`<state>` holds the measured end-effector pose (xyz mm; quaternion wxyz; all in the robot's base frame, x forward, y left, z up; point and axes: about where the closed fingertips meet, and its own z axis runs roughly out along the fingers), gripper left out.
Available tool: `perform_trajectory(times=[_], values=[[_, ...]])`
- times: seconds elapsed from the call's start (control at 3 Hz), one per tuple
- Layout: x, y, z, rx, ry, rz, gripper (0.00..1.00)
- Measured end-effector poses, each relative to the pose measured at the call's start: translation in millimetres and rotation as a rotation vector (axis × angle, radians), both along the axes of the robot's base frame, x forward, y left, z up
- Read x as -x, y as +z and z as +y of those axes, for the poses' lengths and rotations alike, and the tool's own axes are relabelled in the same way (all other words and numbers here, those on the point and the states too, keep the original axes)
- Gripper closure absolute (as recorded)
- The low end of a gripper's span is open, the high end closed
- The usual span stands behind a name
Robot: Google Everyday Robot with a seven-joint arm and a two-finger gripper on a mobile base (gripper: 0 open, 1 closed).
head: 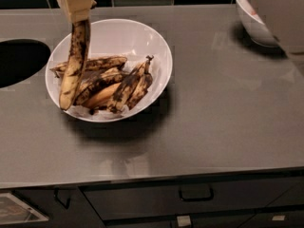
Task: Pick banana from white bowl
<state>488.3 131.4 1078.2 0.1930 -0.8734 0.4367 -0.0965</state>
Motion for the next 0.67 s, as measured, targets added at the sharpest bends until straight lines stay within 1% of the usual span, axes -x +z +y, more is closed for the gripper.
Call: perform_trajectory(times=[0.33, 0.67], values=[[9.8, 20.2, 5.7, -0.023, 0.001, -0.045, 1.00], [7.8, 28.3, 12.3, -0.062, 0.010, -0.072, 1.00]])
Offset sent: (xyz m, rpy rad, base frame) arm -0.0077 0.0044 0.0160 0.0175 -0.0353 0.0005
